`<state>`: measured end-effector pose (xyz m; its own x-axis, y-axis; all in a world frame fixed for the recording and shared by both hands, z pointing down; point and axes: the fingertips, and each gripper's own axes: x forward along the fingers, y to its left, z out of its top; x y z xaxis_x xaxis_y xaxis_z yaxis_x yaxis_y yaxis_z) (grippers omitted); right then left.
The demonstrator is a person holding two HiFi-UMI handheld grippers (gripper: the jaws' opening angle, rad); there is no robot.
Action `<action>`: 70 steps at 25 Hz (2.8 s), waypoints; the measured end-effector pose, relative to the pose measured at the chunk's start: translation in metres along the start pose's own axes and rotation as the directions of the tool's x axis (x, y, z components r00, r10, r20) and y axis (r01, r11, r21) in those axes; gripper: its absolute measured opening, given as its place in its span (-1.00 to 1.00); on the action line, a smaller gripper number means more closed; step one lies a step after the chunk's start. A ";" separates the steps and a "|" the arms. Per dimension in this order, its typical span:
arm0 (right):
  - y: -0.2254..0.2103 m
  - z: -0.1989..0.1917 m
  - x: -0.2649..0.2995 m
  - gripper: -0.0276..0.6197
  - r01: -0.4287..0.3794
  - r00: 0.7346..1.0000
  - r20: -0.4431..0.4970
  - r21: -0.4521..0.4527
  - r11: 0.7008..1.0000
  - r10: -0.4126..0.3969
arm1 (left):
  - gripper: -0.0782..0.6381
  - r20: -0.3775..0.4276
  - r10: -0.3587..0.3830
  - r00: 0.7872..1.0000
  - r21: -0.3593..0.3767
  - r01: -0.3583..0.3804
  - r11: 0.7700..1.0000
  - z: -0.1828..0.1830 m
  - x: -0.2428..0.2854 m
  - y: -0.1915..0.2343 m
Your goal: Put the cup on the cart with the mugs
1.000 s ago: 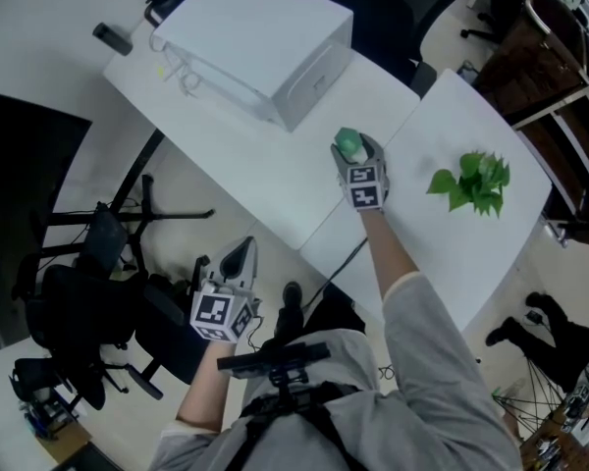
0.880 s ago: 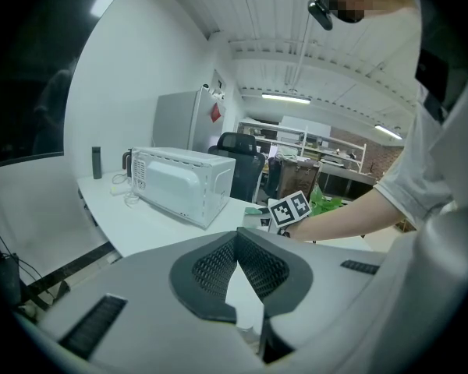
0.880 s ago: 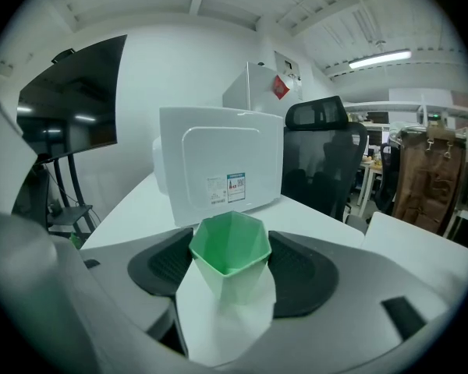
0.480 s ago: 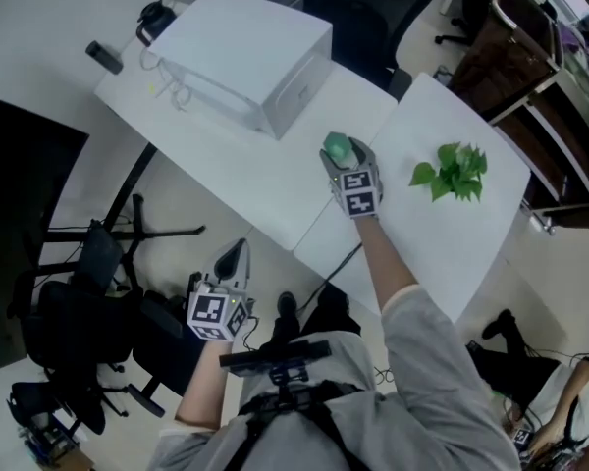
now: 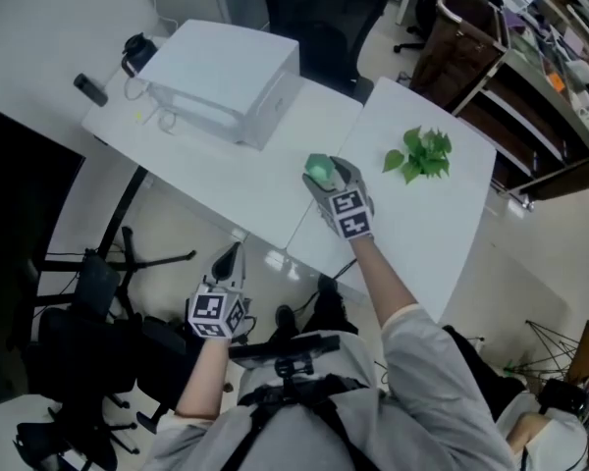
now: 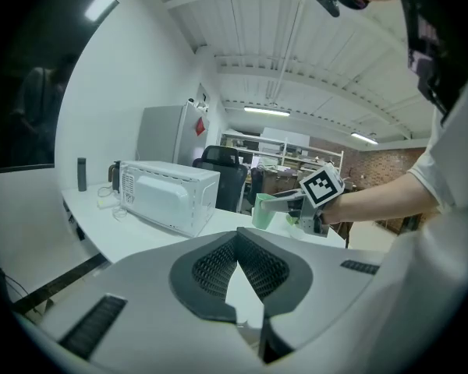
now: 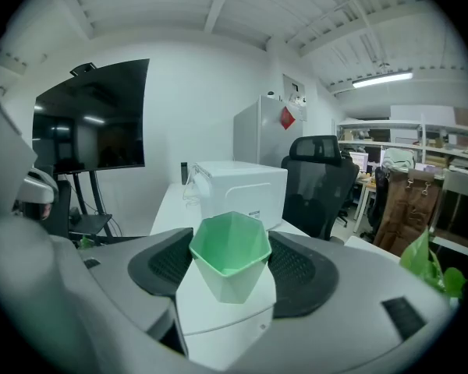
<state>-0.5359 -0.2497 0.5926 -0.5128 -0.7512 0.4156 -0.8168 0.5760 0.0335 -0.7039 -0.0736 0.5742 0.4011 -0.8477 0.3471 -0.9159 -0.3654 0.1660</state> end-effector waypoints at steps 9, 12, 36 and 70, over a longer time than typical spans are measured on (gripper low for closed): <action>0.078 -0.009 -0.099 0.04 -0.006 1.000 0.001 0.036 0.999 0.006 | -0.77 0.010 -0.068 0.998 0.061 0.067 0.996 -0.011 -0.034 -0.004; 0.098 -0.017 -0.124 0.04 0.006 1.000 0.000 0.050 0.999 -0.006 | -0.77 0.014 -0.085 0.996 0.081 0.084 0.993 -0.013 -0.044 -0.005; 0.043 -0.120 -0.425 0.04 0.536 0.831 -0.026 0.298 0.790 -0.555 | -0.77 -0.101 -0.568 0.816 0.281 0.572 0.771 -0.017 -0.042 -0.226; -0.139 -0.339 -0.880 0.04 0.762 0.588 -0.162 0.438 0.477 -0.792 | -0.77 -0.300 -0.846 0.441 0.346 0.877 0.334 -0.112 -0.056 -0.822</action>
<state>0.1183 0.4406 0.5309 0.3881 -0.8460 0.3656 -0.8960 -0.4393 -0.0654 0.0282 0.3170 0.5217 0.9557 0.0507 0.2898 0.0408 -0.9984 0.0400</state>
